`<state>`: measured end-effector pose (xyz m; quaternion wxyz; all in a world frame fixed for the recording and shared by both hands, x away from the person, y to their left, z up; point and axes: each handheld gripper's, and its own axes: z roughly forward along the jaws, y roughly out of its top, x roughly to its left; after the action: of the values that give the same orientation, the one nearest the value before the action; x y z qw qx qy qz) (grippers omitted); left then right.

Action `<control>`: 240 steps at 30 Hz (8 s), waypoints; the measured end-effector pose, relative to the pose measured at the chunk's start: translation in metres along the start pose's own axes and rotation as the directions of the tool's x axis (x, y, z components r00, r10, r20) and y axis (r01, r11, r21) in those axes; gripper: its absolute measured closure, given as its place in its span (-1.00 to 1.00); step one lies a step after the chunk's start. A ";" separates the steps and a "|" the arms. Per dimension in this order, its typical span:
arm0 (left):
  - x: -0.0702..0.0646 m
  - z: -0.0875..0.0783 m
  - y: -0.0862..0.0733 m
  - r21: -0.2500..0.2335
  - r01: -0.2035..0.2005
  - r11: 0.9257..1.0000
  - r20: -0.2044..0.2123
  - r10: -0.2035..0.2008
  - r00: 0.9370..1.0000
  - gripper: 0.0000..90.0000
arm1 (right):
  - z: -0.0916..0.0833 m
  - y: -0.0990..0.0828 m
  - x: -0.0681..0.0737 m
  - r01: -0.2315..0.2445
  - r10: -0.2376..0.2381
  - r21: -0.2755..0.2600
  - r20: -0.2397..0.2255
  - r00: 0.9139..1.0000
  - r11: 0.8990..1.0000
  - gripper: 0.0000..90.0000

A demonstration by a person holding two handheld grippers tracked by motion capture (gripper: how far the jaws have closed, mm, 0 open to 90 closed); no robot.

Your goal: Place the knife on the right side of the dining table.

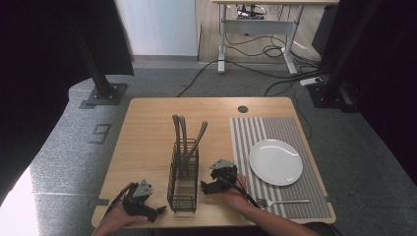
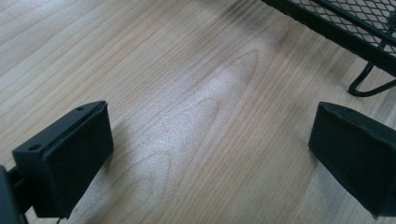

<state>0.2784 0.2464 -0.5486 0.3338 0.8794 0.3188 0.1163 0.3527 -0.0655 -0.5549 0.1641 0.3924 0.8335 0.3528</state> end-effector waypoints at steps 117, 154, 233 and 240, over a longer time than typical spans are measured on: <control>-0.002 -0.001 -0.001 0.001 -0.012 1.000 0.012 0.012 1.000 -1.00 | -0.129 0.131 -0.070 -0.314 0.056 -0.550 -0.435 0.899 0.774 0.84; -0.002 -0.001 -0.001 0.000 -0.011 1.000 0.011 0.011 1.000 -1.00 | -0.102 0.092 -0.119 -0.334 0.184 -0.516 -0.320 0.929 0.789 0.84; -0.001 -0.001 -0.001 0.000 -0.012 1.000 0.012 0.012 1.000 -1.00 | -0.075 0.098 -0.226 -0.342 0.354 -0.526 -0.080 0.932 0.779 0.84; -0.001 -0.001 -0.001 0.000 -0.012 1.000 0.012 0.012 1.000 -1.00 | -0.070 0.099 -0.228 -0.315 0.343 -0.530 -0.048 0.938 0.787 0.84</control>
<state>0.2763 0.2467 -0.5486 0.3349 0.8819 0.3118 0.1131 0.5132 -0.2293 -0.4360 0.2230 0.4795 0.6178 0.5820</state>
